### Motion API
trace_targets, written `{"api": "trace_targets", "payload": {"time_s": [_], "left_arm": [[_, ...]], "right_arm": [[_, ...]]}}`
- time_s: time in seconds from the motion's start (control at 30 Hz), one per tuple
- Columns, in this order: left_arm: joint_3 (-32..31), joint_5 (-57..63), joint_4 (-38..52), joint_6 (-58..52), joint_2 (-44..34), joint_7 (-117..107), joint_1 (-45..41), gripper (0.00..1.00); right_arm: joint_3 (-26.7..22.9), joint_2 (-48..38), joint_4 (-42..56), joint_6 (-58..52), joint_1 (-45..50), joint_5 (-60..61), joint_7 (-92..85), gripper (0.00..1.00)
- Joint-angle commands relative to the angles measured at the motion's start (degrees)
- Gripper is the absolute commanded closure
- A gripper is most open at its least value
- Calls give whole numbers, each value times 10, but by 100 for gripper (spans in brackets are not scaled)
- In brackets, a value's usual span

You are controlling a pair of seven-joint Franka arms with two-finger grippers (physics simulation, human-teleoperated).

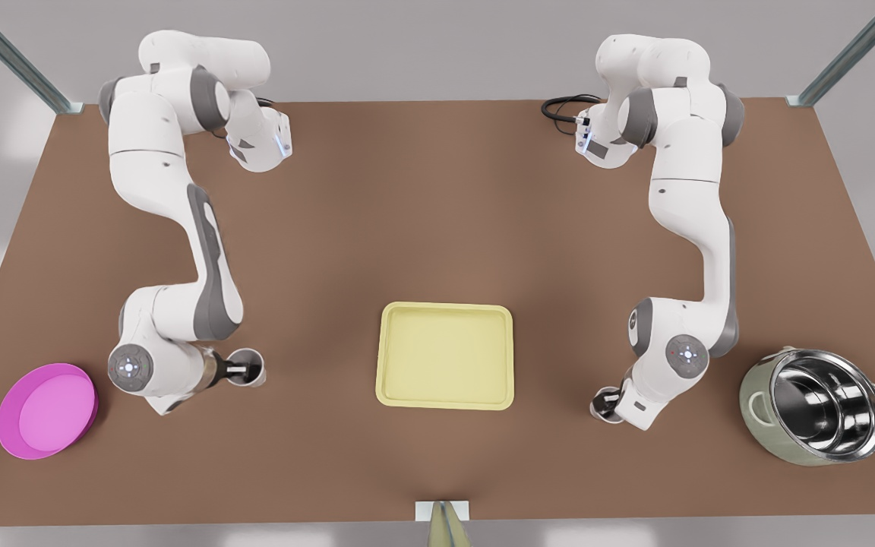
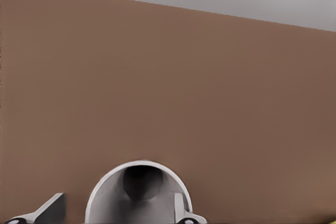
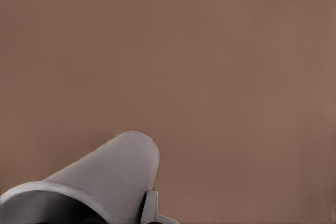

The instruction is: Use the left arm to pick up the white IKEA cup from the tray and place it on the middle-left position; use the right arm to pick up the white IKEA cup from the tray and place it on the middle-right position

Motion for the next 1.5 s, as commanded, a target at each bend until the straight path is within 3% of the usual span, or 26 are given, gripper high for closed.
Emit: {"api": "trace_targets", "payload": {"time_s": [0.0,0.07,0.17,0.2,0.23,0.5,0.57,0.6,0.83,1.07,1.2,1.3,1.47], "left_arm": [[1,11,1,-46,-15,43,0,0],[1,10,6,-264,-117,85,0,0],[1,8,18,-420,-210,117,0,0],[1,1,-15,-406,-255,154,4,0],[-2,1,-256,-215,-400,160,3,0],[-2,2,-216,-222,-373,160,4,0],[-2,2,-217,-222,-373,157,3,0],[-2,2,-217,-222,-372,156,2,0],[-2,3,-217,-222,-372,156,2,0],[-2,4,-216,-222,-372,154,0,0],[-2,4,-215,-222,-372,154,0,0],[-2,3,-212,-222,-372,156,1,0],[-2,3,-212,-222,-372,156,0,0]], "right_arm": [[-1,8,1,5,-19,-29,-345,100],[-1,24,16,11,-36,-32,-370,100],[-1,38,20,25,-42,-35,-378,100],[-1,42,20,25,-42,-45,-377,100],[-1,49,20,27,-42,-45,-377,100],[-1,83,20,59,-39,-53,-372,100],[1,83,21,59,-39,-50,-368,62],[1,83,21,59,-39,-50,-368,54],[2,82,21,60,-39,-49,-368,48],[7,69,21,57,-37,-47,-370,34],[26,2,22,25,-37,-49,-377,24],[54,-143,22,-125,-38,-33,-307,1],[36,-184,22,-156,-47,-65,-275,0]]}}
